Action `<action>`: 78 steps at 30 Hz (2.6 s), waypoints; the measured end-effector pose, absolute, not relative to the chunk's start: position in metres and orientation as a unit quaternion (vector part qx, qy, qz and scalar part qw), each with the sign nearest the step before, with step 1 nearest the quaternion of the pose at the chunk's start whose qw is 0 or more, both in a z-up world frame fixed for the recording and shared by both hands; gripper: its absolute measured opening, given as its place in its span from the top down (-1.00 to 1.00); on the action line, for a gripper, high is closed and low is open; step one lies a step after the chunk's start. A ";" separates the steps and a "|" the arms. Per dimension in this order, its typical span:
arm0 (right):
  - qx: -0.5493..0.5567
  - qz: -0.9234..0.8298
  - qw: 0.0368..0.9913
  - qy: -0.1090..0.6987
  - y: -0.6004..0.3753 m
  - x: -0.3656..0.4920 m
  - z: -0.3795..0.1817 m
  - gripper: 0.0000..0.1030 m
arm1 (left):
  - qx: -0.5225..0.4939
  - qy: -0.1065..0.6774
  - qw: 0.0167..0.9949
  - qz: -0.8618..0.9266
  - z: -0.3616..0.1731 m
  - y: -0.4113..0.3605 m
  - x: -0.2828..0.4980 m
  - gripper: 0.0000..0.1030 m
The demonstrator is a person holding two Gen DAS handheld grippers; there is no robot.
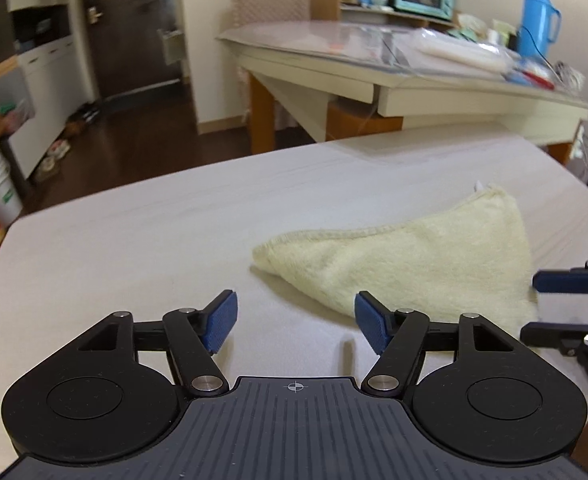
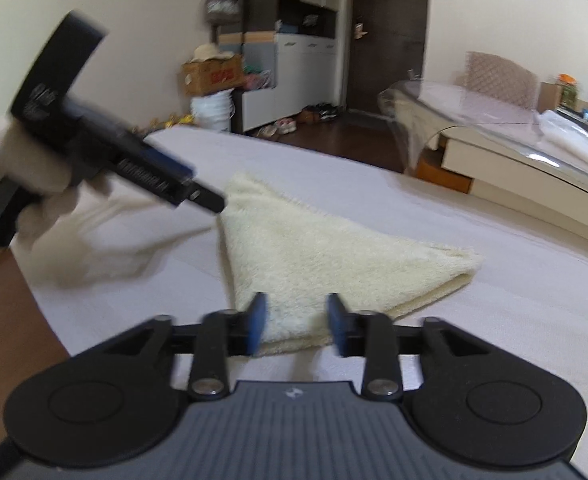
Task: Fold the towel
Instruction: 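Withdraw both grippers from the small folded towel triangle, then grasp a corner of the folded towel with the right gripper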
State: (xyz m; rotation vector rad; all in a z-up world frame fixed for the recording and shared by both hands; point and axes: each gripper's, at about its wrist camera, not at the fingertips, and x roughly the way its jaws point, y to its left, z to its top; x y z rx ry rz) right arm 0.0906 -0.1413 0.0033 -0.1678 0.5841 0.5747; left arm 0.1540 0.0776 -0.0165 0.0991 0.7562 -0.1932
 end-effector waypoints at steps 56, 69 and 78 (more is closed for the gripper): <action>0.127 0.197 0.904 0.357 -0.199 0.206 -0.015 0.38 | 0.033 0.333 0.941 -0.050 -0.014 0.055 0.121 -0.81; 0.010 0.340 0.901 0.270 -0.135 0.142 0.022 0.88 | 0.023 0.314 0.949 0.011 0.003 0.102 0.098 -0.81; -0.113 0.495 0.814 0.283 -0.045 0.068 -0.010 0.87 | 0.006 0.308 0.949 0.072 0.012 0.144 0.066 -0.81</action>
